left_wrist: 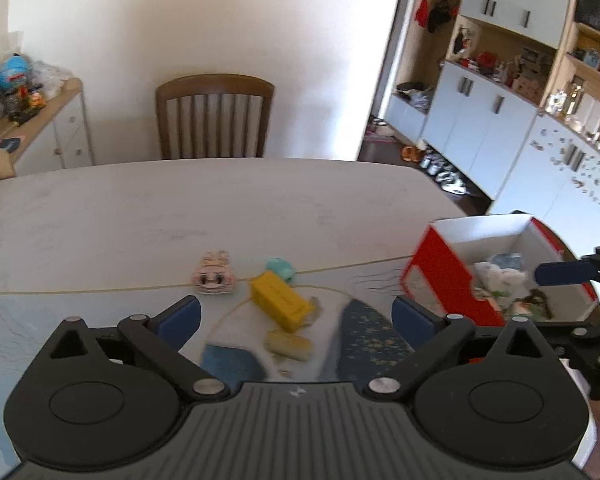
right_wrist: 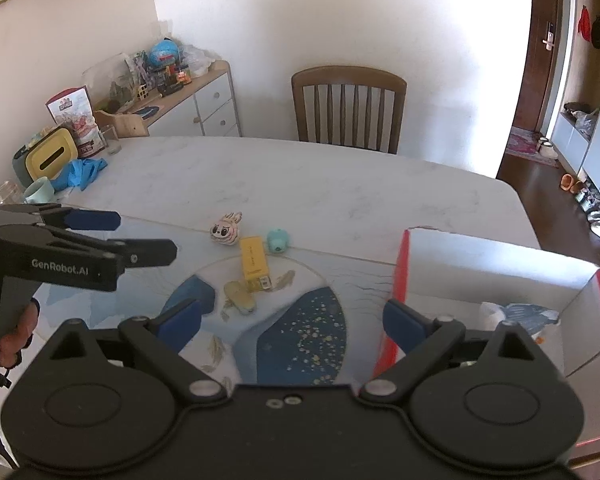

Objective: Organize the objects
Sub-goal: 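Withdraw both tools from the box back toward the remaining items, then grasp the plush bunny-face keychain with the left tool while the right tool grasps the beige toy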

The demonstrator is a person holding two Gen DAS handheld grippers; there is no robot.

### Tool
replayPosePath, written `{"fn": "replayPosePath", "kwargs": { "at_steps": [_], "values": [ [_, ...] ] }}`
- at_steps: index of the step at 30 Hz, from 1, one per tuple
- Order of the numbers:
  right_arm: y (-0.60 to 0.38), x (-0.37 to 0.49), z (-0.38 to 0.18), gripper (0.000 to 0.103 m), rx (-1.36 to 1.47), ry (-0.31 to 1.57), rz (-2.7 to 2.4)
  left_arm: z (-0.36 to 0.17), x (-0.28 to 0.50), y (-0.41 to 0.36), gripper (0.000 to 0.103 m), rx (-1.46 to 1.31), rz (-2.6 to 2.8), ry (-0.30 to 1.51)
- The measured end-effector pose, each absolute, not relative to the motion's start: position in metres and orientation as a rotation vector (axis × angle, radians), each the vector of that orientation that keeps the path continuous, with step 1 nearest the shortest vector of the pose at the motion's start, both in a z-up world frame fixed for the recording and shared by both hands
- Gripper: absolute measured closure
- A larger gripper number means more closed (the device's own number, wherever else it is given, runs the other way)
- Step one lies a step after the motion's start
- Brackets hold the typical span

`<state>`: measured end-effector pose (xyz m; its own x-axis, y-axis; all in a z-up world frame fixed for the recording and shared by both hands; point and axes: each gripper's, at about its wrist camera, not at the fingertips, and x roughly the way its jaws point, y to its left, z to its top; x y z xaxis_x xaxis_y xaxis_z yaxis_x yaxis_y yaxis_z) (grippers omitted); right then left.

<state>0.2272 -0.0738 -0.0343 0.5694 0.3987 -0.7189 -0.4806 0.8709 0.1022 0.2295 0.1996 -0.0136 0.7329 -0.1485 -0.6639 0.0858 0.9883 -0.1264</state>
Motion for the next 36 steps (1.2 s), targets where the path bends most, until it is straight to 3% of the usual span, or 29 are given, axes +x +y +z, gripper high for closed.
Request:
{"fn": "replayPosePath", "kwargs": {
  "at_steps": [17,27,36],
  "values": [
    [-0.032,0.261,-0.078,0.006,-0.106,0.878,0.485,-0.044,0.288,0.282,0.000,-0.112,-0.025,0.750],
    [0.002,0.284,-0.114,0.009,-0.122,0.940,0.515,-0.089,0.328,0.285,0.000,-0.106,-0.045,0.811],
    [0.023,0.294,-0.145,0.017,-0.165,0.971,0.544,-0.122,0.361,0.275,0.000,-0.051,-0.039,0.825]
  ]
}}
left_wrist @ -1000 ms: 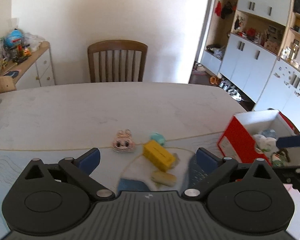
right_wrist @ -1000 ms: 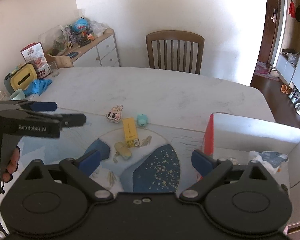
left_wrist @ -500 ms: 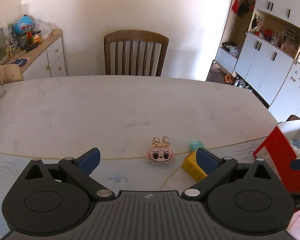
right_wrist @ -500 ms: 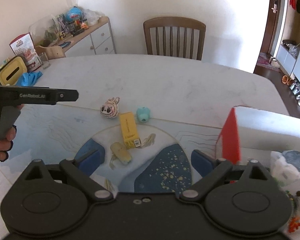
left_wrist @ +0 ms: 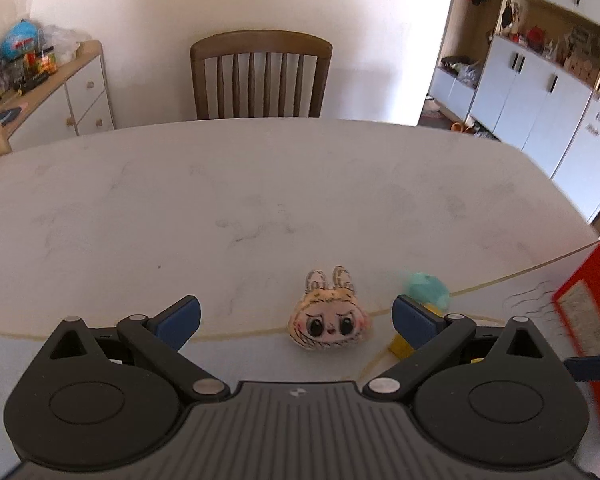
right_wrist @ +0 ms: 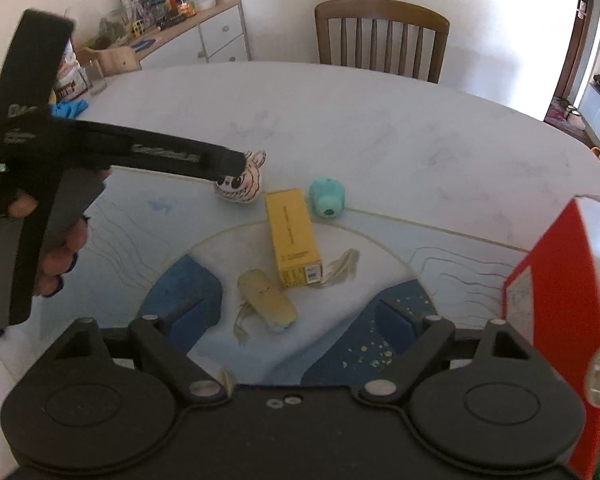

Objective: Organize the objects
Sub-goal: 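Grasp the plush bunny-face keychain with the left tool while the right tool grasps the beige toy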

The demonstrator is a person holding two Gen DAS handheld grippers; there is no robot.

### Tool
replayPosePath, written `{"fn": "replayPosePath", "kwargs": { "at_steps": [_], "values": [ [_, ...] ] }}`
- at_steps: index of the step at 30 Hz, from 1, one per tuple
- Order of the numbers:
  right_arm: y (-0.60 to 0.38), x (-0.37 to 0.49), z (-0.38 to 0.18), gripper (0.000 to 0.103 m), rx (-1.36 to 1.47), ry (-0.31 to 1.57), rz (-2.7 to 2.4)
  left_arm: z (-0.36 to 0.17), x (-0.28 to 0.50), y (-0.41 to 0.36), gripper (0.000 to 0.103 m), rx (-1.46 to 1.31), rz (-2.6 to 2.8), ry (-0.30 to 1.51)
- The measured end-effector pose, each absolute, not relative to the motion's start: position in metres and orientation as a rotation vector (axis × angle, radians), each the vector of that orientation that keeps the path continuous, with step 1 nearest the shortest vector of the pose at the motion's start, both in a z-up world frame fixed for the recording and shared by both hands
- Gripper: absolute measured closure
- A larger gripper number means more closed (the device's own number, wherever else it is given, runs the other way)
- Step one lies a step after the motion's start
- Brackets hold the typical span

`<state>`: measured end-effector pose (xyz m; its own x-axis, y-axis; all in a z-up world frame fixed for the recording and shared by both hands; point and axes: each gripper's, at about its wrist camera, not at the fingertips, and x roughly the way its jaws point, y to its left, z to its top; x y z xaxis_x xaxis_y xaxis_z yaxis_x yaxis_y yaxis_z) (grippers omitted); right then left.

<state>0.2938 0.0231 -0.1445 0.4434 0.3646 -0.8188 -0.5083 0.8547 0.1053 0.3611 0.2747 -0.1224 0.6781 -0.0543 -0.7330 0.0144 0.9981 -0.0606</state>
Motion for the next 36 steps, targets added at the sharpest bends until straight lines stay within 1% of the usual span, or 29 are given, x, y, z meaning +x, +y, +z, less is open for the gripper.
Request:
{"fn": "replayPosePath", "kwargs": {
  "at_steps": [7,12,19,21,24,25,26,27,28,29,31,32,33,36],
  "values": [
    [0.031,0.300,-0.164,0.020,-0.158,0.987,0.551,-0.141,0.368,0.263,0.000,-0.023,-0.032,0.820],
    [0.036,0.302,-0.170,0.030,-0.166,0.988,0.545,-0.153,0.372,0.256,0.000,-0.021,-0.020,0.819],
    [0.041,0.299,-0.176,0.039,-0.181,0.973,0.545,-0.160,0.371,0.253,0.000,-0.022,-0.013,0.778],
    [0.043,0.298,-0.176,0.045,-0.183,0.967,0.549,-0.161,0.369,0.252,0.001,-0.012,-0.006,0.761],
    [0.048,0.296,-0.177,0.046,-0.189,0.964,0.557,-0.162,0.367,0.252,0.002,-0.009,-0.005,0.744],
    [0.049,0.295,-0.177,0.046,-0.187,0.964,0.557,-0.163,0.366,0.252,0.006,-0.010,-0.010,0.739],
    [0.050,0.295,-0.178,0.049,-0.183,0.963,0.560,-0.163,0.365,0.252,0.013,-0.008,-0.011,0.736],
    [0.051,0.294,-0.178,0.053,-0.181,0.962,0.562,-0.163,0.365,0.252,0.018,-0.004,-0.015,0.735],
    [0.052,0.294,-0.177,0.054,-0.180,0.961,0.558,-0.164,0.365,0.252,0.027,-0.001,-0.021,0.737],
    [0.052,0.294,-0.177,0.055,-0.176,0.961,0.553,-0.164,0.365,0.252,0.034,0.001,-0.023,0.737],
    [0.052,0.294,-0.178,0.059,-0.169,0.960,0.547,-0.164,0.364,0.251,0.039,0.009,-0.023,0.729],
    [0.052,0.294,-0.178,0.063,-0.170,0.961,0.543,-0.164,0.363,0.251,0.045,0.010,-0.027,0.727],
    [0.052,0.294,-0.178,0.068,-0.176,0.961,0.536,-0.163,0.363,0.252,0.049,0.011,-0.031,0.726],
    [0.052,0.295,-0.177,0.073,-0.184,0.965,0.524,-0.162,0.362,0.251,0.050,0.010,-0.041,0.731]
  ]
}}
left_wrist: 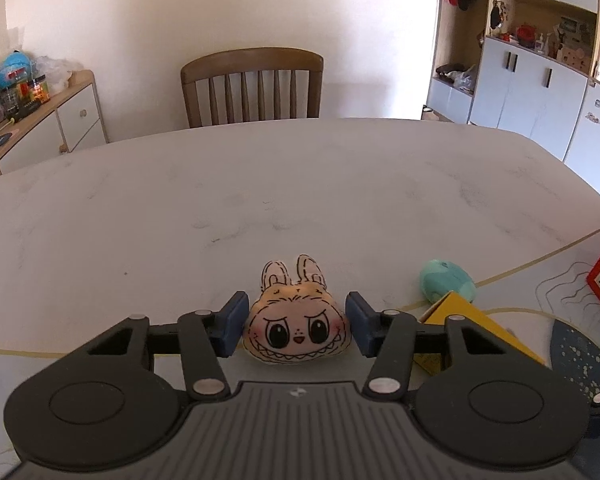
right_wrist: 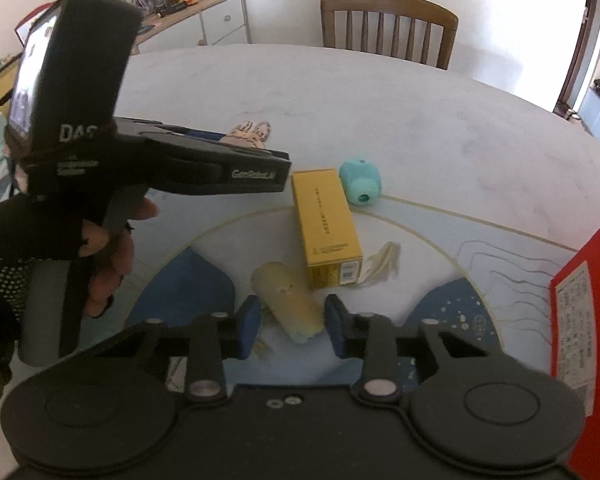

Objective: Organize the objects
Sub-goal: 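Grasp the plush bunny-face keychain with the left tool while the right tool grasps the beige toy, then carry the bunny keychain and beige toy over the shoebox with both tools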

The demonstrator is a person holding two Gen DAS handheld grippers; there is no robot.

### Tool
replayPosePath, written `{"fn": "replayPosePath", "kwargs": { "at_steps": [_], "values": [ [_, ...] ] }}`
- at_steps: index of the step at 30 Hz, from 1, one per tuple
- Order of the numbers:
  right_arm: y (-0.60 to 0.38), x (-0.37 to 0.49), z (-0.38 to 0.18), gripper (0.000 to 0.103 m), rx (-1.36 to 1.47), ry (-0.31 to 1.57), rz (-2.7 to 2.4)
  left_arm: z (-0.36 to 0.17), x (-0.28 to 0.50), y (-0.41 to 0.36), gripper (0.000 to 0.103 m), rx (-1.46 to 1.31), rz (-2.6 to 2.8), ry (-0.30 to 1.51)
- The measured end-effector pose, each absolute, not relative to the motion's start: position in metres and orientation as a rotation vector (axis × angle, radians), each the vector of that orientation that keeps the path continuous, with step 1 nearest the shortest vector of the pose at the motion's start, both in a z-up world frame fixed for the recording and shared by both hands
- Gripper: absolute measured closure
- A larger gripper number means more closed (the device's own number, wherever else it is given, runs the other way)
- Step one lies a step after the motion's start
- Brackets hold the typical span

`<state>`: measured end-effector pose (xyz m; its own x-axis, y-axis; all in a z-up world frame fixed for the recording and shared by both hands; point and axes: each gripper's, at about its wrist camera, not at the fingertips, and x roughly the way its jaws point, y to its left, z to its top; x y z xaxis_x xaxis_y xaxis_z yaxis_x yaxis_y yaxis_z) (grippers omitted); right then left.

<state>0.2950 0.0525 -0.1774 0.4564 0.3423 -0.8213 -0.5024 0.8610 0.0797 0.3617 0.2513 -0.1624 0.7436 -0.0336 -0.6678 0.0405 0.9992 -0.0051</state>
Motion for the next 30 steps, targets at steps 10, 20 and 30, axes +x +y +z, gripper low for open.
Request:
{"fn": "replayPosePath", "kwargs": {
  "at_steps": [10,20,30],
  "values": [
    [0.042,0.291,-0.171,0.078,-0.132,0.986,0.508,-0.152,0.347,0.245,0.052,0.044,-0.021,0.771],
    [0.016,0.267,-0.132,0.084,-0.071,0.957,0.497,-0.114,0.324,0.235,0.052,0.040,-0.010,0.803],
    [-0.020,0.240,-0.087,0.084,-0.034,0.866,0.513,-0.067,0.290,0.201,0.052,0.048,-0.036,0.809]
  ]
}}
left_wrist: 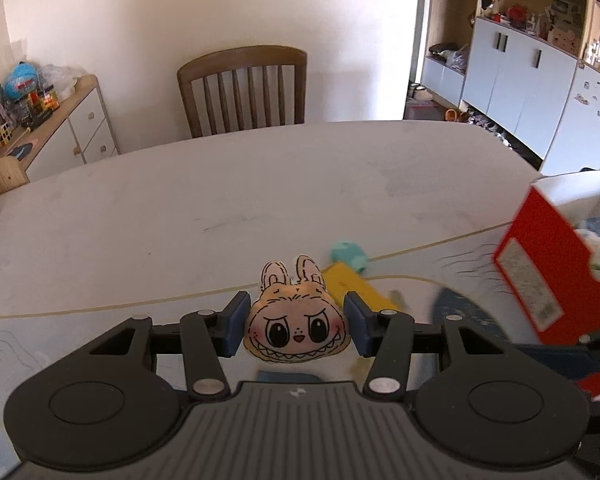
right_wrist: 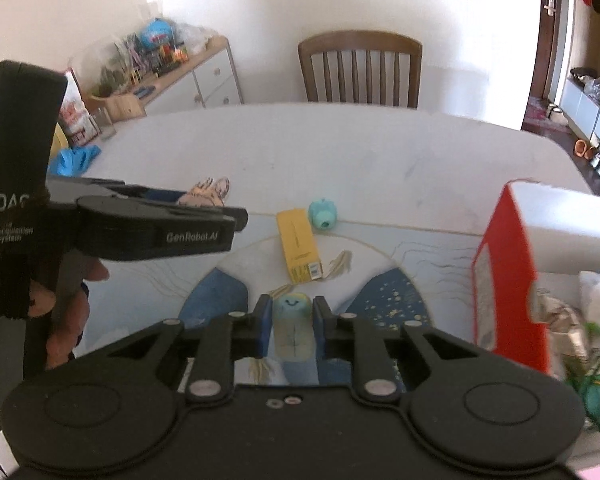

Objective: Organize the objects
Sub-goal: 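Carry the bunny keychain and beige toy over the shoebox with both tools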

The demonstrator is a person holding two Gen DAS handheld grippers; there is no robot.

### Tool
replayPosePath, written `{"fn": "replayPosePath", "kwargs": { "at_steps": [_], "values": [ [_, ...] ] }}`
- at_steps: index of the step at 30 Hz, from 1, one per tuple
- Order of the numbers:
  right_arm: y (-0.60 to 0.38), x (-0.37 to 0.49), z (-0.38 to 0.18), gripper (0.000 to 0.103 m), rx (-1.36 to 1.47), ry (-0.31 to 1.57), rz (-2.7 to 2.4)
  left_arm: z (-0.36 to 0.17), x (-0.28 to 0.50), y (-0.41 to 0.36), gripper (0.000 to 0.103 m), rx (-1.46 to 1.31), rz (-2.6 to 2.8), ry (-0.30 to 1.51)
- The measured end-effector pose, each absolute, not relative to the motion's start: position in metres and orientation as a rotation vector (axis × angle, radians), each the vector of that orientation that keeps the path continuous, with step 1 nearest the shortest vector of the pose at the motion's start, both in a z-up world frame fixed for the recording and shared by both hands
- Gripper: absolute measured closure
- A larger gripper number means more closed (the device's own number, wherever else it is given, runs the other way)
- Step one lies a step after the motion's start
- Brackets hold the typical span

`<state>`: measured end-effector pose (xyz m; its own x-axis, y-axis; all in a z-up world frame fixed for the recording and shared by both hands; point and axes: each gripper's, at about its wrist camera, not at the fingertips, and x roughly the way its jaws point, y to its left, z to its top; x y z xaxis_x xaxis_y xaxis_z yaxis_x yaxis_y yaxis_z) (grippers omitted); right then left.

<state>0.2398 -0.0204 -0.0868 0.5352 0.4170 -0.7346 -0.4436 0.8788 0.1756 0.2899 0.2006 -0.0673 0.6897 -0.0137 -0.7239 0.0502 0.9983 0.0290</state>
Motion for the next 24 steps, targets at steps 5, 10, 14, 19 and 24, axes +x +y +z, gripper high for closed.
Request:
{"fn": "replayPosePath", "kwargs": {
  "at_steps": [5,10,14,19,24],
  "values": [
    [-0.043,0.232,-0.069,0.084,-0.015,0.821,0.510,-0.042,0.276,0.178,0.052,0.071,-0.061,0.797],
    [-0.069,0.223,-0.054,0.084,0.000,0.784,0.510,-0.025,0.263,0.153,0.052,0.074,-0.087,0.792],
    [-0.092,0.218,-0.043,0.084,0.004,0.760,0.505,-0.013,0.254,0.130,0.052,0.085,-0.116,0.788],
    [-0.128,0.214,-0.036,0.084,0.008,0.735,0.476,-0.003,0.247,0.097,0.052,0.098,-0.156,0.777],
    [-0.164,0.211,-0.034,0.084,0.014,0.721,0.443,-0.001,0.244,0.060,0.052,0.119,-0.196,0.771]
  ]
}}
